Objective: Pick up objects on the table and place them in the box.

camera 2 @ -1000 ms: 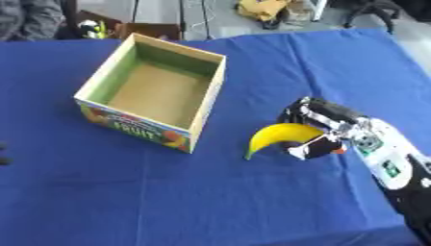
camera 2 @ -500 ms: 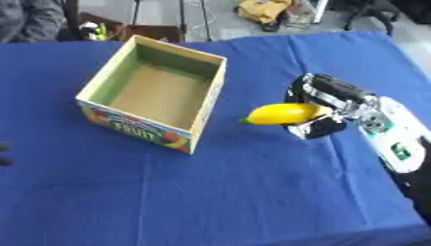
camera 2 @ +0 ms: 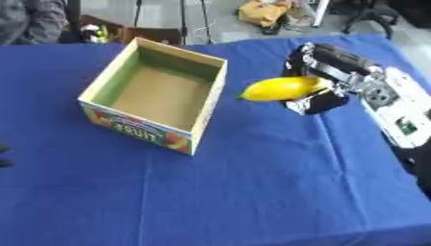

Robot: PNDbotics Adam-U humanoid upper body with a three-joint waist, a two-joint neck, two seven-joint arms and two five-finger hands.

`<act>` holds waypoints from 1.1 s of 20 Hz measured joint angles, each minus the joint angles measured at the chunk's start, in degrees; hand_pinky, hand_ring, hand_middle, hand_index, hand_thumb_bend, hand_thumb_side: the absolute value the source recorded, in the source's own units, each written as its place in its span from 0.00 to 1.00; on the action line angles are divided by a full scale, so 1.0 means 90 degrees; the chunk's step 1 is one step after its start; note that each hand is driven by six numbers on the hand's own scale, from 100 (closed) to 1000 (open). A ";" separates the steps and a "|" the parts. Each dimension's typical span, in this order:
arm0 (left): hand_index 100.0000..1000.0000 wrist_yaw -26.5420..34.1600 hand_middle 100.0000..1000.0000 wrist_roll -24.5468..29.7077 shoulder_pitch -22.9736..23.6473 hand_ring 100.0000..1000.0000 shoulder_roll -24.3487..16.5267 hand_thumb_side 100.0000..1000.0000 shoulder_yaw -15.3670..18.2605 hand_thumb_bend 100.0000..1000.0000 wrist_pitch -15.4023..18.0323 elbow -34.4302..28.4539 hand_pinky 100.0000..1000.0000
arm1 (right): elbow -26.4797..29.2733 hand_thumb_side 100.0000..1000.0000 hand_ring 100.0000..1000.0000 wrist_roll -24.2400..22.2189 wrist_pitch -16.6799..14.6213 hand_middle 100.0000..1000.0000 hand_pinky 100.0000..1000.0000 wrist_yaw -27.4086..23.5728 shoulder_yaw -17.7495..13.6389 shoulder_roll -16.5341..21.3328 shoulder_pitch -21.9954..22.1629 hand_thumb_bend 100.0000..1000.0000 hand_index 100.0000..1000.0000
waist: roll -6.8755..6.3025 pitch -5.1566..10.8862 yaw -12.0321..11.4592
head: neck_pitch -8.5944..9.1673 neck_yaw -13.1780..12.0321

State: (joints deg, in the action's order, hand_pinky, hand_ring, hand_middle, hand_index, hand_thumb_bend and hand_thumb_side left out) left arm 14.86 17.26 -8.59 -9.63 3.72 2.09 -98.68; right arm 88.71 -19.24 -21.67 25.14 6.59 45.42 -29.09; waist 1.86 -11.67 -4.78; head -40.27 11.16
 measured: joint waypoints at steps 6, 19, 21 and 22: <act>0.66 0.0000 0.59 0.0039 0.0000 0.71 0.0000 1.00 -0.0041 0.18 -0.0004 0.0000 0.62 | -0.0465 0.06 0.30 -0.0175 -0.0090 0.33 0.38 -0.0042 0.0173 -0.0040 -0.0825 0.15 0.47 | 0.0030 0.0000 -0.0221 | 0.0002 0.0054; 0.66 0.0024 0.59 0.0158 -0.0216 0.71 -0.0022 1.00 -0.0175 0.18 -0.0003 -0.0002 0.63 | -0.2102 0.00 0.30 -0.0456 -0.0325 0.33 0.38 0.0461 0.0363 -0.0686 -0.1994 0.20 0.47 | 0.0163 -0.0155 -0.1255 | 0.0193 0.0456; 0.66 0.0034 0.59 0.0197 -0.0281 0.71 -0.0022 1.00 -0.0208 0.17 -0.0011 -0.0004 0.63 | -0.2430 0.08 0.30 -0.0460 -0.0293 0.33 0.39 0.0603 0.0322 -0.0825 -0.2072 0.14 0.47 | 0.0204 -0.0181 -0.1482 | 0.0247 0.0575; 0.66 0.0046 0.59 0.0214 -0.0305 0.71 -0.0022 1.00 -0.0228 0.17 -0.0011 -0.0005 0.63 | -0.2594 0.08 0.31 -0.0447 -0.0279 0.33 0.39 0.0667 0.0292 -0.0883 -0.2100 0.13 0.47 | 0.0215 -0.0194 -0.1564 | 0.0274 0.0635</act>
State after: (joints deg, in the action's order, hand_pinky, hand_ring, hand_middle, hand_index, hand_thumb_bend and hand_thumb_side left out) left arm 15.28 19.18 -11.34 -9.83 1.66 1.99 -98.73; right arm 65.36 -23.26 -24.18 31.14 9.22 37.47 -47.99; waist 3.80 -13.42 -18.86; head -37.81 16.87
